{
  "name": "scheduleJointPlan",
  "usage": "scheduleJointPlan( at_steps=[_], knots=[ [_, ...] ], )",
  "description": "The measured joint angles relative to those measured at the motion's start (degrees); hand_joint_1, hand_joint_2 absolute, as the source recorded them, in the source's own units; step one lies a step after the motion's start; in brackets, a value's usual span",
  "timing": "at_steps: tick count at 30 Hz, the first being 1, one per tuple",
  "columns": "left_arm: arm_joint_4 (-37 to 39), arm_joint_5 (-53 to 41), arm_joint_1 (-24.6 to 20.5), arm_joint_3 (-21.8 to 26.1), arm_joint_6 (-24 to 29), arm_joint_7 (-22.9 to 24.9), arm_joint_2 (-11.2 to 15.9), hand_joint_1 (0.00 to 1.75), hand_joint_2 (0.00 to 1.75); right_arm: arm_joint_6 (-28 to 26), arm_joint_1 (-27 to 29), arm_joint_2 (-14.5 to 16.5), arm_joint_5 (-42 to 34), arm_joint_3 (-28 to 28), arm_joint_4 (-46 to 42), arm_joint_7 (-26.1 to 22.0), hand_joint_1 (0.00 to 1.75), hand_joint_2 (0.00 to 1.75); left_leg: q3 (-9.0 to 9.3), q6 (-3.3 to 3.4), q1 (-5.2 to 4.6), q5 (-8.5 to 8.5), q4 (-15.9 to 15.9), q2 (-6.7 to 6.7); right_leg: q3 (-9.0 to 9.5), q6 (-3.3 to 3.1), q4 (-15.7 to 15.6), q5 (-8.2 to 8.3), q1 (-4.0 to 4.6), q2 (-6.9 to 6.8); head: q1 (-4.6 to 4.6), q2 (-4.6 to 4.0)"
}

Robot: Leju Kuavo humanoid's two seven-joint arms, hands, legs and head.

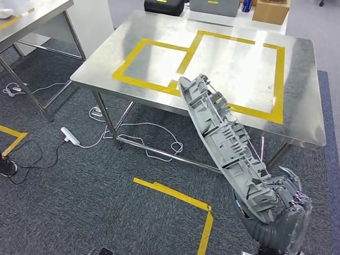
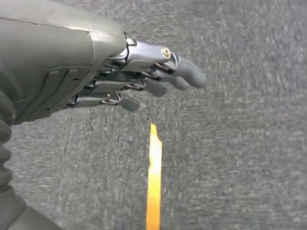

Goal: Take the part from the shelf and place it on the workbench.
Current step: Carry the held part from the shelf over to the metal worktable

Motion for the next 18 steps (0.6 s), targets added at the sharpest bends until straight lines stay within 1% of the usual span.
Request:
scheduleJointPlan(
  at_steps=[2, 3, 4, 5, 6, 7, 8, 9, 10, 11, 12, 13, 14, 15, 16, 18],
  knots=[
    [0.01, 0.04, -0.12, 0.0, 0.08, 0.01, -0.02, 0.0, 1.75, 0.0, 0.0, 0.09, 0.38, -0.14, -0.07, 0.02, 1.75, 1.75, 0.69, -0.51, -0.08, -0.16, -0.32, 0.04, 0.79, -1.0, -0.81, -0.09, 0.03, 0.09, -0.03, 0.0],
    [0.01, 0.05, -0.15, 0.0, 0.1, 0.02, -0.02, 0.0, 1.75, 0.0, 0.01, 0.2, 0.59, -0.27, -0.1, -0.04, 1.75, 1.75, 0.66, -0.77, -0.06, 0.03, 0.24, 0.07, 1.35, -1.32, -1.3, -0.04, -0.05, 0.1, -0.1, 0.0],
    [0.01, 0.07, -0.22, 0.0, 0.11, 0.02, -0.02, 0.0, 1.75, 0.0, -0.05, 0.32, 0.7, -0.39, -0.09, -0.12, 1.75, 1.75, -0.06, -0.99, -0.04, 0.23, 1.9, 0.09, 2.15, -1.64, -1.88, -0.22, -0.14, 0.07, -0.15, 0.0],
    [0.01, 0.07, -0.28, 0.0, 0.11, 0.02, -0.02, 0.0, 1.75, 0.0, -0.13, 0.44, 0.67, -0.49, -0.09, -0.2, 1.75, 1.75, -1.62, -1.2, 0.01, 0.11, 4.6, 0.11, 3.02, -1.92, -2.45, -0.38, -0.23, 0.04, -0.2, 0.0],
    [0.01, 0.08, -0.3, 0.0, 0.11, 0.03, -0.02, 0.0, 1.75, 0.0, -0.23, 0.53, 0.51, -0.57, -0.09, -0.26, 1.75, 1.75, -3.85, -1.4, 0.09, -0.5, 8.05, 0.14, 3.85, -2.16, -2.95, -0.66, -0.26, -0.01, -0.24, 0.0],
    [0.01, 0.08, -0.27, 0.0, 0.11, 0.03, -0.02, 0.0, 1.75, 0.0, -0.32, 0.58, 0.33, -0.61, -0.09, -0.28, 1.75, 1.75, -6.28, -1.58, 0.16, -1.74, 11.39, 0.14, 4.6, -2.34, -3.3, -1.03, -0.27, -0.03, -0.26, 0.0],
    [0.01, 0.08, -0.19, 0.0, 0.11, 0.03, -0.02, 0.0, 1.75, 0.0, -0.36, 0.61, -0.03, -0.63, -0.08, -0.22, 1.75, 1.75, -8.46, -1.73, 0.26, -3.2, 13.86, 0.15, 5.37, -2.42, -3.55, -1.48, -0.28, 0.0, -0.26, 0.0],
    [0.01, 0.08, -0.09, 0.0, 0.11, 0.03, -0.02, 0.0, 1.75, 0.0, -0.38, 0.61, -0.68, -0.57, -0.07, -0.04, 1.75, 1.75, -10.09, -1.87, 0.39, -4.28, 15.01, 0.15, 6.24, -2.41, -3.72, -2.05, -0.3, 0.07, -0.28, 0.0],
    [0.01, 0.08, -0.01, 0.0, 0.11, 0.04, -0.01, 0.0, 1.75, 0.0, -0.42, 0.57, -1.66, -0.37, -0.05, 0.23, 1.75, 1.75, -11.04, -1.96, 0.54, -4.42, 14.71, 0.15, 7.22, -2.33, -3.81, -2.7, -0.33, 0.15, -0.31, 0.0],
    [0.01, 0.08, 0.04, 0.0, 0.11, 0.04, -0.01, 0.0, 1.75, 0.0, -0.49, 0.48, -2.87, -0.05, -0.03, 0.56, 1.75, 1.75, -11.34, -2.06, 0.72, -3.17, 12.97, 0.16, 8.28, -2.17, -3.86, -3.46, -0.37, 0.21, -0.36, 0.0],
    [0.02, 0.09, 0.08, 0.0, 0.11, 0.05, -0.01, 0.0, 1.75, 0.0, -0.56, 0.36, -4.01, 0.34, -0.02, 0.86, 1.75, 1.75, -11.19, -2.18, 0.94, -0.54, 10.27, 0.17, 9.13, -1.91, -3.88, -4.27, -0.42, 0.25, -0.39, 0.0],
    [0.04, 0.11, 0.14, -0.01, 0.11, 0.04, -0.03, 0.0, 1.75, 0.01, -0.67, 0.18, -4.91, 0.73, 0.0, 1.1, 1.75, 1.75, -11.01, -2.3, 1.14, 2.7, 7.07, 0.24, 10.05, -1.61, -3.75, -5.08, -0.39, 0.31, -0.5, 0.0],
    [0.06, 0.13, 0.19, -0.01, 0.1, 0.06, -0.06, 0.0, 1.75, 0.01, -0.76, -0.03, -5.47, 1.03, 0.03, 1.24, 1.75, 1.75, -10.81, -2.31, 1.28, 5.3, 4.5, 0.47, 10.54, -1.26, -3.6, -5.94, -0.31, 0.41, -0.65, 0.0],
    [0.08, 0.15, 0.26, -0.02, 0.1, 0.06, -0.09, 0.0, 1.75, 0.02, -0.87, -0.24, -5.77, 1.21, 0.04, 1.33, 1.75, 1.75, -10.65, -2.21, 1.29, 6.95, 2.87, 0.63, 10.96, -0.9, -3.54, -6.85, -0.27, 0.49, -0.68, 0.0],
    [0.1, 0.17, 0.27, -0.04, 0.1, 0.05, -0.12, 0.0, 1.75, 0.02, -0.97, -0.44, -5.92, 1.34, 0.06, 1.39, 1.75, 1.75, -10.55, -1.95, 1.22, 7.34, 2.07, 0.74, 11.66, -0.52, -3.23, -7.41, -0.28, 0.57, -0.7, 0.0],
    [0.09, 0.17, 0.08, -0.09, 0.13, 0.03, -0.09, 0.0, 1.75, 0.02, -1.16, -0.71, -5.95, 1.48, 0.07, 1.42, 1.75, 1.75, -9.63, -1.1, 1.0, 6.76, 1.96, 0.6, 12.42, 0.12, -2.69, -8.05, -0.62, 0.55, -0.55, 0.0]
  ],
)
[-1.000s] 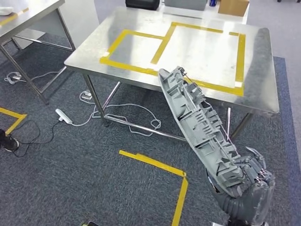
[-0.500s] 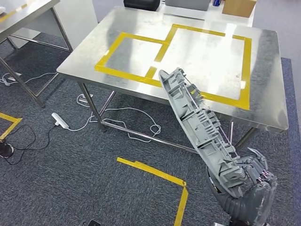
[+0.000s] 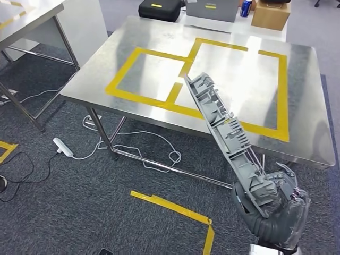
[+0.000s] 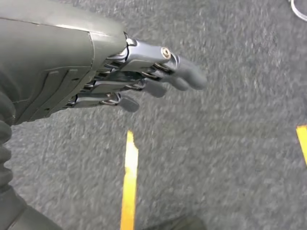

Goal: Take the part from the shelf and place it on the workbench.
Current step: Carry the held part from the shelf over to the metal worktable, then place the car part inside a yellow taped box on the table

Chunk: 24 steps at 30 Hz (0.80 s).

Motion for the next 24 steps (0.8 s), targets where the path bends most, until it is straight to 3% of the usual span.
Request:
scheduleJointPlan(
  at_steps=[2, 6, 7, 8, 10, 12, 14, 17, 18, 20, 22, 23, 24],
  knots=[
    [-0.01, 0.01, -0.32, -0.1, 0.02, -0.01, 0.12, 0.0, 1.75, -0.01, -0.21, -0.24, 0.42, 0.12, 0.0, -0.08, 1.75, 1.75, 1.04, 0.94, -0.08, -0.54, -0.1, -0.15, -1.3, 0.43, 3.1, -0.6, -0.22, -0.11, -0.04, -0.01],
    [-0.01, -0.09, -0.39, -0.32, 0.01, -0.01, 0.19, 0.0, 1.75, -0.02, -0.28, -0.46, 2.15, -0.01, 0.0, -0.53, 1.75, 1.75, 2.67, 1.85, -0.37, -2.28, -0.12, -0.2, -10.73, 0.73, 15.28, -5.26, -0.03, -0.21, 0.02, 0.0],
    [-0.01, -0.17, -0.34, -0.37, 0.0, -0.01, 0.19, 0.0, 1.75, -0.02, -0.31, -0.47, 2.38, -0.13, 0.0, -0.57, 1.75, 1.75, 3.26, 1.91, -0.47, -2.77, -0.12, -0.26, -12.14, 0.5, 15.67, -4.96, 0.08, -0.21, 0.03, 0.0],
    [-0.01, -0.28, -0.29, -0.44, -0.01, -0.01, 0.17, 0.0, 1.75, -0.02, -0.42, -0.47, 2.59, -0.28, 0.0, -0.57, 1.75, 1.75, 3.95, 1.94, -0.54, -3.28, -0.13, -0.33, -12.61, 0.11, 14.15, -3.26, 0.28, -0.21, 0.02, 0.0],
    [0.0, -0.47, -0.3, -0.69, -0.04, -0.01, 0.14, 0.0, 1.75, -0.02, -0.87, -0.49, 3.01, -0.66, 0.01, -0.58, 1.75, 1.75, 5.33, 1.88, -0.59, -4.28, -0.18, -0.42, -11.72, -0.98, 7.75, 2.53, 1.0, -0.3, 0.0, 0.0],
    [0.02, -0.57, -0.39, -0.93, -0.15, 0.04, 0.02, 0.0, 1.75, -0.02, -1.63, -0.56, 3.51, -1.17, 0.02, -0.57, 1.75, 1.75, 6.11, 1.47, -0.59, -5.01, -0.47, -0.48, -10.82, -1.85, 3.12, 5.09, 1.71, -0.4, 0.02, 0.0],
    [0.03, -0.67, -0.48, -1.11, -0.31, 0.12, -0.09, 0.0, 1.75, -0.02, -2.28, -0.69, 3.97, -1.69, 0.02, -0.55, 1.75, 1.75, 6.82, 0.83, -0.69, -5.03, -0.52, -0.52, -10.32, -2.44, 1.63, 5.14, 1.88, -0.38, 0.09, 0.0],
    [0.03, -0.75, -0.62, -1.28, -0.36, 0.15, 0.04, 0.0, 1.75, -0.02, -3.02, -0.79, 4.19, -2.15, 0.03, -0.48, 1.75, 1.75, 7.2, 0.1, -0.87, -5.33, 1.12, -0.45, -7.23, -2.89, -0.57, 6.36, 1.15, -0.56, -0.09, -0.01],
    [0.03, -0.75, -0.7, -1.28, -0.35, 0.15, 0.11, 0.0, 1.75, -0.02, -3.36, -0.79, 4.2, -2.24, 0.03, -0.49, 1.75, 1.75, 6.0, -0.13, -0.83, -5.96, 3.29, -0.43, -6.24, -2.93, -1.13, 6.4, 0.93, -0.64, -0.29, -0.01],
    [0.03, -0.75, -0.78, -1.29, -0.35, 0.15, 0.19, 0.0, 1.75, -0.02, -3.87, -0.79, 4.21, -2.4, 0.03, -0.53, 1.75, 1.75, 1.91, -0.66, -0.6, -8.18, 9.2, -0.4, -5.19, -3.0, -1.71, 6.03, 0.77, -0.64, -0.59, 0.0],
    [0.03, -0.75, -0.62, -1.29, -0.35, 0.15, 0.26, 0.0, 1.75, -0.02, -3.98, -0.79, 4.21, -2.52, 0.05, -0.51, 1.75, 1.75, -1.41, -1.14, -0.31, -9.89, 12.09, -0.39, -4.13, -2.88, -1.94, 5.18, 0.62, -0.51, -0.6, 0.0],
    [0.03, -0.75, -0.53, -1.29, -0.35, 0.15, 0.27, 0.0, 1.75, -0.02, -3.98, -0.79, 4.21, -2.59, 0.07, -0.49, 1.75, 1.75, -1.97, -1.33, -0.16, -9.29, 11.26, -0.39, -3.47, -2.76, -1.97, 4.65, 0.54, -0.44, -0.6, 0.0],
    [0.03, -0.75, -0.48, -1.29, -0.35, 0.15, 0.29, 0.0, 1.75, -0.02, -3.99, -0.79, 4.21, -2.64, 0.08, -0.49, 1.75, 1.75, -1.81, -1.45, -0.02, -7.28, 8.96, -0.38, -2.73, -2.55, -1.97, 4.05, 0.49, -0.38, -0.61, 0.0]
  ],
)
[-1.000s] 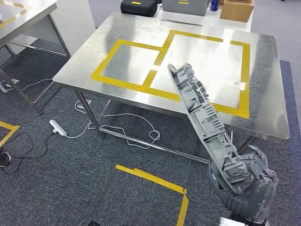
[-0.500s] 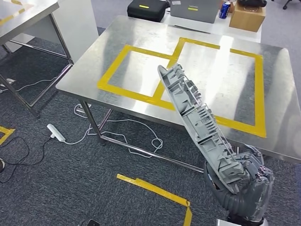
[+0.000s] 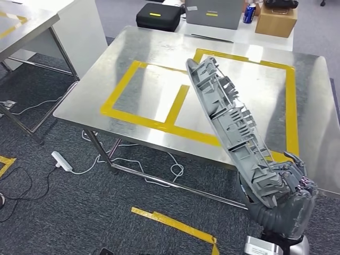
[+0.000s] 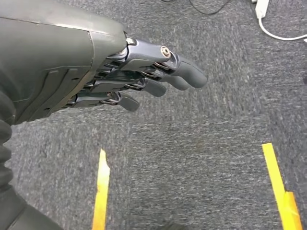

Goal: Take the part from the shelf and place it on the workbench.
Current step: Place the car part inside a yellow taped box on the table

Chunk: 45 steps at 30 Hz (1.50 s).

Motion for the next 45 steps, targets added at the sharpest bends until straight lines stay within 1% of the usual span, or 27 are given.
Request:
scheduleJointPlan(
  at_steps=[1, 3, 4, 7, 8, 9, 12, 13, 14, 15, 17, 18, 19, 20, 22, 24, 27, 29, 30, 32, 34, 38, 40, 42, 43, 44, 45],
  knots=[
    [0.01, -0.01, 0.06, 0.0, 0.0, 0.0, 0.02, 0.0, 1.75, 0.0, -0.02, 0.0, 0.03, -0.04, 0.01, 0.01, 1.75, 1.75, 0.52, -0.01, 0.15, 3.2, -3.19, 0.03, 0.5, 0.29, -0.01, -0.66, -0.02, 0.04, -0.01, 0.0],
    [0.03, -0.06, 0.13, -0.01, -0.03, 0.06, 0.05, 0.0, 1.75, 0.01, -0.19, -0.01, 0.36, -0.14, 0.07, 0.01, 1.75, 1.75, 1.29, 0.32, 0.14, 7.38, -8.29, 0.18, 1.25, 1.03, 0.29, -2.1, 0.07, 0.16, -0.06, 0.0],
    [0.04, -0.17, 0.2, -0.04, -0.05, 0.11, 0.07, 0.0, 1.75, 0.01, -0.35, -0.03, 0.63, -0.22, 0.1, 0.02, 1.75, 1.75, 1.42, 0.7, 0.02, 8.1, -9.45, 0.25, 1.56, 1.48, 0.53, -2.58, 0.07, 0.23, -0.11, 0.0],
    [0.04, -0.64, 0.11, -0.36, -0.11, 0.16, 0.22, 0.0, 1.75, 0.01, -1.31, -0.23, 1.44, -0.84, 0.12, 0.02, 1.75, 1.75, 2.26, 2.13, -0.25, 7.35, -9.85, 0.28, 2.5, 2.48, 1.27, -3.26, -0.2, 0.28, -0.09, 0.0],
    [0.04, -0.76, 0.0, -0.52, -0.15, 0.14, 0.31, 0.0, 1.75, 0.0, -1.86, -0.45, 1.62, -1.17, 0.14, 0.04, 1.75, 1.75, 2.76, 2.53, -0.23, 7.17, -9.93, 0.28, 1.86, 2.68, 2.51, -3.61, -0.29, 0.24, 0.04, 0.0],
    [0.04, -0.85, -0.13, -0.7, -0.22, 0.11, 0.4, 0.0, 1.75, 0.0, -2.54, -0.72, 1.76, -1.5, 0.19, 0.1, 1.75, 1.75, 3.28, 2.88, -0.19, 6.98, -9.97, 0.27, 0.34, 2.89, 5.01, -4.26, -0.36, 0.21, 0.17, 0.0],
    [0.04, -1.04, -0.36, -1.15, -0.52, 0.09, 0.6, 0.0, 1.75, 0.0, -4.4, -1.81, 2.04, -2.33, 0.62, 0.83, 1.75, 1.75, 4.47, 3.32, -0.22, 5.77, -10.0, 0.24, -7.69, 3.33, 15.61, -8.1, -0.4, 0.16, 0.34, 0.0],
    [0.04, -1.08, -0.34, -1.26, -0.6, 0.09, 0.65, 0.0, 1.75, 0.0, -4.86, -2.21, 2.15, -2.55, 0.87, 1.3, 1.75, 1.75, 5.05, 3.33, -0.22, 5.24, -10.0, 0.16, -9.76, 3.35, 17.16, -9.11, -0.4, 0.15, 0.34, 0.0],
    [0.04, -1.09, -0.3, -1.36, -0.65, 0.1, 0.67, 0.0, 1.75, 0.0, -5.26, -2.6, 2.25, -2.77, 1.12, 1.81, 1.75, 1.75, 5.77, 3.32, -0.22, 4.69, -10.0, 0.07, -10.91, 3.3, 16.84, -9.09, -0.4, 0.15, 0.36, 0.0],
    [0.04, -1.09, -0.29, -1.44, -0.68, 0.1, 0.69, 0.0, 1.75, 0.0, -5.65, -2.98, 2.34, -2.96, 1.39, 2.37, 1.75, 1.75, 6.6, 3.27, -0.22, 4.09, -10.01, -0.03, -11.25, 3.18, 14.82, -7.58, -0.39, 0.14, 0.38, 0.0],
    [0.05, -1.09, -0.35, -1.58, -0.74, 0.11, 0.69, 0.0, 1.75, 0.0, -6.37, -3.63, 2.48, -3.19, 1.88, 3.28, 1.75, 1.75, 8.19, 2.96, -0.26, 2.88, -9.99, -0.17, -10.67, 2.71, 8.32, -1.03, -0.24, 0.0, 0.4, 0.0],
    [0.05, -1.09, -0.41, -1.68, -0.77, 0.11, 0.69, 0.0, 1.75, 0.01, -6.72, -3.92, 2.62, -3.24, 2.19, 3.68, 1.75, 1.75, 8.7, 2.67, -0.3, 2.33, -10.03, -0.22, -10.29, 2.44, 5.83, 1.42, -0.1, -0.07, 0.47, 0.0],
    [0.07, -1.08, -0.45, -1.8, -0.8, 0.14, 0.7, 0.0, 1.75, 0.01, -6.98, -4.13, 2.74, -3.3, 2.48, 4.03, 1.75, 1.75, 9.08, 2.29, -0.35, 1.92, -10.1, -0.26, -9.91, 2.15, 4.37, 3.17, 0.04, -0.12, 0.53, 0.0],
    [0.08, -1.08, -0.46, -1.93, -0.84, 0.16, 0.72, 0.0, 1.75, 0.01, -7.17, -4.28, 2.85, -3.34, 2.79, 4.35, 1.75, 1.75, 9.43, 1.9, -0.4, 1.74, -10.05, -0.3, -9.78, 1.88, 4.0, 3.52, 0.16, -0.14, 0.57, 0.0],
    [0.08, -1.07, -0.5, -2.22, -0.87, 0.2, 0.79, 0.0, 1.75, 0.0, -7.35, -4.47, 3.01, -3.45, 3.41, 5.01, 1.75, 1.75, 9.87, 1.23, -0.41, 1.62, -9.72, -0.29, -8.57, 1.23, 3.42, 3.66, 0.04, -0.11, 0.63, 0.0],
    [0.08, -1.07, -0.66, -2.42, -0.87, 0.21, 0.87, 0.0, 1.75, 0.0, -7.59, -4.64, 3.21, -3.55, 4.01, 5.46, 1.75, 1.75, 8.68, 0.78, -0.38, 1.0, -6.9, -0.21, -7.19, 0.64, 2.78, 3.49, -0.17, -0.14, 0.45, 0.0],
    [0.09, -1.07, -0.73, -2.49, -0.87, 0.22, 0.92, 0.0, 1.75, 0.01, -8.1, -4.75, 3.47, -3.6, 4.72, 5.66, 1.75, 1.75, 2.97, 0.34, -0.32, -1.98, 1.15, -0.16, -5.98, 0.21, 2.49, 2.55, -0.15, -0.09, 0.24, 0.0],
    [0.09, -1.07, -0.52, -2.52, -0.87, 0.23, 0.93, 0.0, 1.75, 0.01, -8.12, -4.79, 3.55, -3.61, 5.23, 5.72, 1.75, 1.75, 0.5, 0.33, -0.33, -2.62, 2.47, -0.16, -4.8, 0.2, 2.49, 1.49, -0.04, 0.08, 0.24, 0.0],
    [0.09, -1.07, -0.45, -2.53, -0.87, 0.23, 0.93, 0.0, 1.75, 0.01, -8.13, -4.8, 3.61, -3.62, 5.48, 5.82, 1.75, 1.75, 0.28, 0.5, -0.37, -1.41, 1.01, -0.16, -4.0, 0.23, 2.49, 0.87, 0.04, 0.15, 0.22, 0.0],
    [0.09, -1.07, -0.36, -2.56, -0.89, 0.24, 1.02, 0.0, 1.75, 0.02, -8.19, -4.82, 3.81, -3.63, 5.89, 6.17, 1.75, 1.75, 0.86, 1.26, -0.63, 3.91, -4.27, -0.16, -2.41, 0.43, 2.5, -0.41, 0.18, 0.19, 0.26, 0.0],
    [0.1, -1.03, -0.31, -2.62, -0.93, 0.32, 1.15, 0.0, 1.75, 0.05, -8.3, -4.85, 3.99, -3.73, 6.3, 6.61, 1.75, 1.75, 1.55, 1.99, -1.07, 7.32, -8.28, -0.07, -1.6, 0.98, 2.47, -1.43, 0.2, 0.29, 0.21, 0.0],
    [0.09, -0.69, -0.49, -2.79, -0.69, 0.93, 1.16, 0.0, 1.75, 0.21, -8.59, -5.04, 4.31, -4.21, 7.04, 7.38, 1.75, 1.75, 2.78, 2.84, -1.27, 7.36, -9.85, 0.04, -1.34, 2.25, 2.47, -2.77, -0.11, 0.28, 0.04, 0.0],
    [0.09, -0.61, -0.78, -2.83, -0.55, 1.07, 1.13, 0.0, 1.75, 0.28, -8.83, -5.28, 4.58, -4.39, 7.3, 7.55, 1.75, 1.75, 3.63, 3.38, -0.88, 7.02, -10.42, 0.07, -3.58, 2.87, 6.64, -4.63, -0.25, 0.18, 0.2, 0.0],
    [0.09, -0.59, -1.02, -2.86, -0.51, 1.07, 1.13, 0.0, 1.75, 0.31, -9.01, -5.48, 4.76, -4.49, 7.57, 7.58, 1.75, 1.75, 4.12, 3.69, -0.79, 6.41, -10.47, 0.08, -8.67, 3.45, 14.34, -6.69, -0.54, 0.14, 0.29, 0.0],
    [0.09, -0.59, -1.03, -2.88, -0.51, 1.07, 1.08, 0.0, 1.75, 0.32, -9.02, -5.55, 4.79, -4.5, 7.71, 7.62, 1.75, 1.75, 4.42, 3.65, -0.74, 6.07, -10.46, 0.05, -11.11, 3.71, 17.15, -6.75, -0.71, 0.13, 0.29, 0.0],
    [0.09, -0.59, -0.97, -2.9, -0.51, 1.07, 1.02, 0.0, 1.75, 0.33, -9.01, -5.59, 4.82, -4.51, 7.85, 7.67, 1.75, 1.75, 4.82, 3.55, -0.67, 5.69, -10.46, 0.01, -12.7, 3.94, 18.11, -5.71, -0.86, 0.12, 0.28, 0.0],
    [0.09, -0.59, -0.9, -2.91, -0.48, 1.07, 0.96, 0.0, 1.75, 0.36, -9.0, -5.64, 4.84, -4.51, 7.98, 7.72, 1.75, 1.75, 5.37, 3.38, -0.56, 5.26, -10.44, -0.05, -13.14, 4.12, 16.83, -3.5, -1.0, 0.1, 0.29, 0.0]
  ],
)
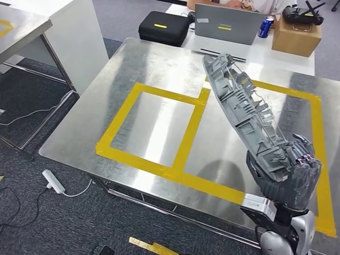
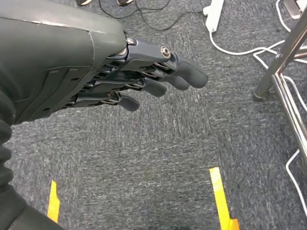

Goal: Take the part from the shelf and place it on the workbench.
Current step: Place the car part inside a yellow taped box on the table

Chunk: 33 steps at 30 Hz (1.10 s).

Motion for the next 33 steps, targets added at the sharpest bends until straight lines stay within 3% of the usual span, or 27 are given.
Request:
scheduleJointPlan(
  at_steps=[2, 3, 4, 7, 9, 10, 13, 14, 15, 17, 18, 20, 24, 26, 28, 29, 30, 32, 33],
  knots=[
    [0.0, -0.01, 0.06, -0.01, 0.16, 0.06, -0.08, 0.0, 1.75, 0.12, -0.06, -0.06, 0.1, -0.01, 0.21, 0.07, 1.75, 1.75, 1.17, -0.56, 0.18, -0.92, 0.01, -0.12, 1.55, 0.3, -6.36, 5.33, -0.23, -0.13, 0.03, 0.0],
    [0.0, -0.02, -0.04, -0.03, 0.27, 0.13, -0.09, 0.0, 1.75, 0.23, -0.18, -0.08, 0.16, 0.0, 0.31, 0.1, 1.75, 1.75, 1.54, -0.93, 0.15, -1.33, 0.13, -0.18, 2.8, 0.28, -9.5, 6.95, -0.23, -0.17, 0.13, 0.0],
    [0.0, -0.03, -0.16, -0.07, 0.36, 0.19, -0.1, 0.0, 1.75, 0.37, -0.37, -0.1, 0.22, 0.01, 0.44, 0.19, 1.75, 1.75, 1.67, -1.29, 0.09, -1.57, 0.17, -0.23, 3.63, 0.01, -11.43, 7.55, -0.17, -0.18, 0.17, 0.0],
    [0.0, -0.1, -0.33, -0.38, 0.45, 0.28, -0.11, 0.0, 1.75, 0.83, -0.91, -0.2, 0.33, 0.04, 0.92, 0.68, 1.75, 1.75, 1.64, -2.17, 0.02, -1.73, -0.04, -0.23, 4.3, -1.41, -12.74, 7.02, 0.09, -0.04, -0.02, 0.0],
    [0.0, -0.14, -0.34, -0.65, 0.45, 0.3, -0.12, 0.0, 1.75, 1.11, -1.28, -0.27, 0.53, 0.01, 1.29, 1.03, 1.75, 1.75, 1.26, -2.66, 0.11, -2.85, 1.15, -0.15, 4.65, -2.16, -13.17, 7.02, 0.01, -0.07, -0.24, 0.0],
    [0.0, -0.15, -0.36, -0.79, 0.45, 0.31, -0.13, 0.0, 1.75, 1.26, -1.61, -0.33, 0.72, -0.03, 1.49, 1.25, 1.75, 1.75, 0.3, -2.83, 0.13, -4.15, 3.3, -0.12, 4.87, -2.49, -13.36, 6.99, -0.03, -0.13, -0.33, 0.0],
    [0.0, -0.15, -0.33, -1.1, 0.45, 0.37, -0.13, 0.0, 1.75, 1.62, -2.48, -0.47, 2.19, -0.37, 2.24, 2.32, 1.75, 1.75, -4.88, -2.93, 0.14, -8.17, 13.38, -0.09, 5.22, -3.1, -13.43, 6.74, 0.22, -0.21, -0.46, 0.0],
    [0.0, -0.14, -0.31, -1.2, 0.45, 0.39, -0.13, 0.0, 1.75, 1.66, -2.6, -0.48, 2.93, -0.59, 2.57, 2.83, 1.75, 1.75, -5.92, -2.84, 0.13, -8.05, 14.96, -0.09, 5.34, -3.22, -13.43, 6.65, 0.35, -0.2, -0.47, 0.0],
    [0.0, -0.11, -0.31, -1.31, 0.44, 0.4, -0.13, 0.0, 1.75, 1.66, -2.66, -0.5, 3.67, -0.91, 2.93, 3.35, 1.75, 1.75, -6.06, -2.66, 0.11, -6.86, 14.6, -0.09, 5.5, -3.3, -13.43, 6.57, 0.48, -0.18, -0.46, 0.0],
    [0.0, -0.02, -0.32, -1.54, 0.22, 0.4, -0.09, 0.0, 1.75, 1.6, -2.78, -0.51, 5.04, -1.71, 3.67, 4.31, 1.75, 1.75, -3.85, -1.91, -0.1, -2.45, 8.89, -0.09, 5.89, -3.35, -13.44, 6.37, 0.7, -0.12, -0.46, 0.0],
    [0.01, 0.02, -0.33, -1.66, 0.02, 0.39, -0.01, 0.0, 1.75, 1.55, -2.86, -0.52, 5.69, -2.2, 4.04, 4.69, 1.75, 1.75, -2.42, -1.47, -0.27, -0.76, 5.62, -0.07, 6.0, -3.27, -13.4, 6.25, 0.86, -0.09, -0.43, 0.0],
    [0.01, 0.08, -0.37, -2.0, -0.43, 0.31, 0.14, 0.0, 1.75, 1.43, -2.98, -0.52, 6.91, -3.22, 4.73, 5.3, 1.75, 1.75, -0.56, -0.92, -0.57, 0.3, 1.23, -0.02, 5.91, -2.89, -13.37, 6.16, 0.99, -0.08, -0.39, 0.0],
    [0.0, 0.5, -0.12, -2.6, -0.95, 0.02, 0.32, 0.0, 1.75, 1.09, -2.84, -0.57, 8.94, -5.15, 5.74, 6.36, 1.75, 1.75, 0.23, -0.55, -0.31, 0.33, -0.61, 0.05, 5.48, -1.69, -12.98, 5.71, 0.95, -0.13, -0.32, 0.0],
    [0.0, 0.76, -0.13, -2.77, -1.21, -0.18, 0.4, 0.0, 1.75, 0.95, -2.67, -0.61, 9.67, -5.98, 5.97, 6.71, 1.75, 1.75, 0.64, -0.28, -0.04, 0.55, -1.16, 0.1, 3.24, -1.13, -8.51, 3.27, 0.76, -0.15, -0.12, 0.0],
    [0.0, 0.86, -0.12, -2.93, -1.38, -0.28, 0.41, 0.0, 1.75, 0.86, -2.44, -0.61, 10.21, -6.62, 6.19, 6.97, 1.75, 1.75, 0.69, -0.15, -0.02, 0.48, -1.15, 0.1, -0.37, -0.65, -1.58, 0.5, 0.52, -0.18, -0.03, 0.0],
    [0.0, 0.88, -0.06, -3.03, -1.43, -0.29, 0.42, 0.0, 1.75, 0.84, -2.25, -0.61, 10.43, -6.88, 6.32, 7.11, 1.75, 1.75, 0.74, -0.15, -0.01, 0.43, -1.14, 0.1, -1.57, -0.43, 0.47, 0.2, 0.4, -0.19, -0.04, 0.0],
    [0.0, 0.89, 0.01, -3.15, -1.5, -0.3, 0.43, 0.0, 1.75, 0.82, -2.09, -0.61, 10.66, -7.14, 6.45, 7.27, 1.75, 1.75, 0.79, -0.21, 0.03, 0.36, -1.11, 0.09, -1.82, -0.24, 0.57, 0.91, 0.25, -0.21, -0.03, 0.0],
    [0.0, 0.94, 0.1, -3.43, -1.81, -0.36, 0.45, 0.0, 1.75, 0.82, -1.95, -0.61, 11.46, -7.57, 6.67, 7.72, 1.75, 1.75, 1.04, -0.57, 0.15, 0.09, -0.96, 0.05, 0.85, 0.06, -5.34, 4.65, -0.14, -0.29, -0.02, 0.0],
    [0.0, 1.04, 0.1, -3.55, -1.98, -0.4, 0.49, 0.0, 1.31, 0.82, -1.98, -0.6, 12.16, -7.75, 6.74, 7.98, 1.75, 1.75, 1.13, -0.85, 0.14, -0.08, -0.87, 0.02, 2.66, 0.14, -8.91, 5.92, -0.23, -0.29, -0.01, 0.0]
  ],
)
